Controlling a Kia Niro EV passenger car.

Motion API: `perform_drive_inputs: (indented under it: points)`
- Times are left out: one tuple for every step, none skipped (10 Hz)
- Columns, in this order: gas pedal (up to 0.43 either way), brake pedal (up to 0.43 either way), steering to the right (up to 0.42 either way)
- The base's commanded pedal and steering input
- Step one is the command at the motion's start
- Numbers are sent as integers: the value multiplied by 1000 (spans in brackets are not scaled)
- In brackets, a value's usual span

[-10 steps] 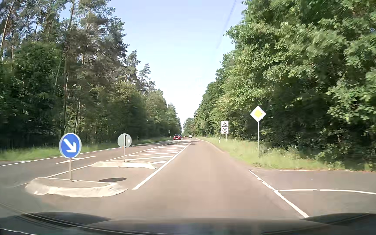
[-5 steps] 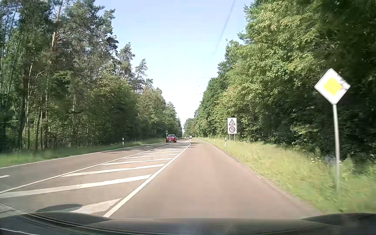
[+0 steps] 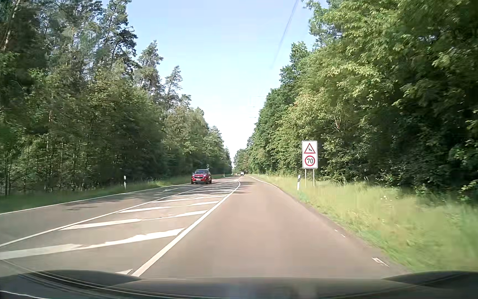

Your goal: Follow the waypoints while adhering to traffic rules and regulations

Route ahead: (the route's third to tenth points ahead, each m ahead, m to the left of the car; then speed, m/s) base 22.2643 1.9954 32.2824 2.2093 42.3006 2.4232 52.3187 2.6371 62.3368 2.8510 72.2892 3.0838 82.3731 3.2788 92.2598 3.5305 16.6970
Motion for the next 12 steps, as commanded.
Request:
perform_drive_inputs:
  points:
    - [130, 30, -1]
    - [130, 30, -1]
    - [130, 30, -2]
    - [130, 30, -2]
    - [130, 30, -2]
    - [130, 30, -2]
    - [130, 30, -2]
    - [130, 30, -2]
    - [130, 30, -2]
    - [130, 30, -2]
    - [130, 30, -3]
    - [130, 30, -3]
